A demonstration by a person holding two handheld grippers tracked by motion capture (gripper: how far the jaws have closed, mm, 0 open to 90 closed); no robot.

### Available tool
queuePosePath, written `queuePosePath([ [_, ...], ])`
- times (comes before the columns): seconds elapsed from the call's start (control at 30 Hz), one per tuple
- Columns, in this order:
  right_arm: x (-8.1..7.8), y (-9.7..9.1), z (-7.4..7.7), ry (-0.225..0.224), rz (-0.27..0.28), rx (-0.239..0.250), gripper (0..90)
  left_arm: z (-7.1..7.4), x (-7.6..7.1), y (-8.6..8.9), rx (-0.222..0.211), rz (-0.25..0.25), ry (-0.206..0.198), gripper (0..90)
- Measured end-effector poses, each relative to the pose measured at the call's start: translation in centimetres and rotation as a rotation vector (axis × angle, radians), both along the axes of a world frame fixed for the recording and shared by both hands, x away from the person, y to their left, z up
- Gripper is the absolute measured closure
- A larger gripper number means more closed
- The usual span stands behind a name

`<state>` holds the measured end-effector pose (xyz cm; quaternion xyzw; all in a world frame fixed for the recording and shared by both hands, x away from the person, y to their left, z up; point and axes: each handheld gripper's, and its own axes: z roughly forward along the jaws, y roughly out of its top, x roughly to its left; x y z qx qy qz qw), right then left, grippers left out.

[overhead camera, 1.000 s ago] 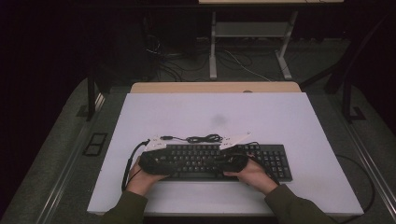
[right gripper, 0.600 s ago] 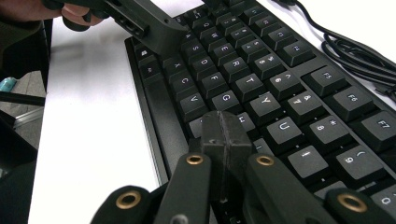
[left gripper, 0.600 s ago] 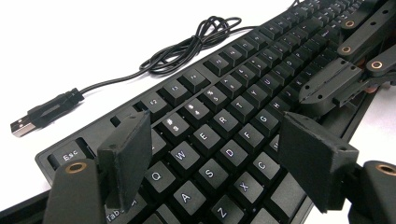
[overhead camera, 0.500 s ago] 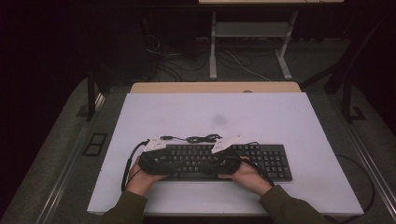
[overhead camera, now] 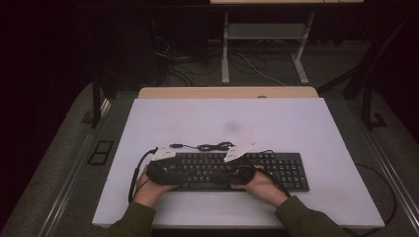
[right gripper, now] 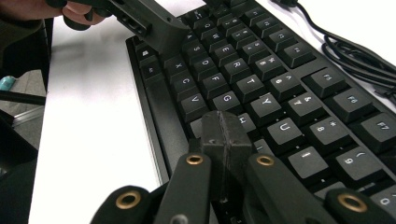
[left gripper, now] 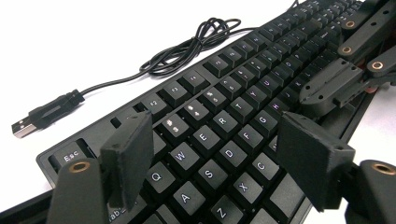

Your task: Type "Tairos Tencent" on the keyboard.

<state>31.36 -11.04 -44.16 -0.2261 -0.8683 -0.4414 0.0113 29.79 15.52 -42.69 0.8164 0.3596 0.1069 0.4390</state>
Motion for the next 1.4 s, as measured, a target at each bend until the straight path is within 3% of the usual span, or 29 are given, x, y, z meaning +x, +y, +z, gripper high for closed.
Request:
queuePosePath([
  [0.1, 0.0, -0.1, 0.1, 0.002, -0.006, 0.006, 88.7, 0.0, 0.0, 0.0, 0.001, -0.005, 0.001, 29.3],
  [0.3, 0.2, -0.6, 0.4, 0.000, -0.016, 0.028, 76.8, 0.0, -0.2, -0.1, -0.002, -0.012, 0.004, 35.8],
  [0.63, 0.6, -1.2, 0.6, 0.002, -0.041, 0.056, 55.8, 0.2, -0.5, -0.1, -0.019, -0.005, 0.014, 56.3],
  [0.9, 0.8, -1.4, 0.6, -0.003, -0.056, 0.052, 44.4, 0.3, -0.9, -0.3, -0.037, -0.020, 0.034, 75.9],
  [1.17, 0.9, -1.7, 0.6, -0.018, -0.093, 0.038, 35.5, 0.1, -1.1, -0.4, -0.038, -0.053, 0.056, 89.1],
  [1.4, 1.0, -1.9, 0.6, -0.028, -0.104, 0.030, 34.0, -0.1, -1.1, -1.0, -0.029, -0.086, 0.068, 89.3],
])
